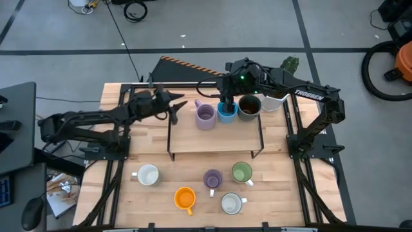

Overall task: Place coffee mugs
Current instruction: Put the purple mug on the shelf

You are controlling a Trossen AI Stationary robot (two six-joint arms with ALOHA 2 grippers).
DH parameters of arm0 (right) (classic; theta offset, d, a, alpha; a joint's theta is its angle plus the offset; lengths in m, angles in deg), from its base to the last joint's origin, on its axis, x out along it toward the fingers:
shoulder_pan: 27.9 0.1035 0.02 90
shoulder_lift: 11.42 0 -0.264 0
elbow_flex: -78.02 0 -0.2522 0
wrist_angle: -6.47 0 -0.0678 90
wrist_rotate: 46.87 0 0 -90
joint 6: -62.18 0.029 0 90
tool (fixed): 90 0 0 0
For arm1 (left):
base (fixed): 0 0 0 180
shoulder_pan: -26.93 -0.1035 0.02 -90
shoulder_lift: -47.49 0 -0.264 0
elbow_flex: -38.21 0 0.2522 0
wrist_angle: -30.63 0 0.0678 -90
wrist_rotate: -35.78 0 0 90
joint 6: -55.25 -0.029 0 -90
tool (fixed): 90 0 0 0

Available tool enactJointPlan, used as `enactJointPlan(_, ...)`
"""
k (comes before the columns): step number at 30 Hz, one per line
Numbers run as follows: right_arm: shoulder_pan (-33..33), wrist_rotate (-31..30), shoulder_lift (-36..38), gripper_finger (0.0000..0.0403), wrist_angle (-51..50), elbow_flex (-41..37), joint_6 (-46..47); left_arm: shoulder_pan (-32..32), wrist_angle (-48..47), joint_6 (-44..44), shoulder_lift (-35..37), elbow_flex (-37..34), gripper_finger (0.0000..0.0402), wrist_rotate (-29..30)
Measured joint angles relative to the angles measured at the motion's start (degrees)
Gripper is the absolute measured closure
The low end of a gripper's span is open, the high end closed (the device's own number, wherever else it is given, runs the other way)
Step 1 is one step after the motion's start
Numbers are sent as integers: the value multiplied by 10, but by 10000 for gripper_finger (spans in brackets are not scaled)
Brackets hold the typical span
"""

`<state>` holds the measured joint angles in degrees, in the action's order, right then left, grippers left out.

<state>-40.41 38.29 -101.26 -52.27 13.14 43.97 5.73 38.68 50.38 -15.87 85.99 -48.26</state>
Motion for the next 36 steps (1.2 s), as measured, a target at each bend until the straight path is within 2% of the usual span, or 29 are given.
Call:
enactJointPlan(7,0,0,0,222,0,0,2,-22,65,12,-58,-1,242,-39)
enactJointPlan(13,0,0,0,222,0,0,2,-22,110,24,-95,0,242,-40)
enactJointPlan(36,1,4,0,222,0,0,7,-21,221,42,-167,0,242,-37)
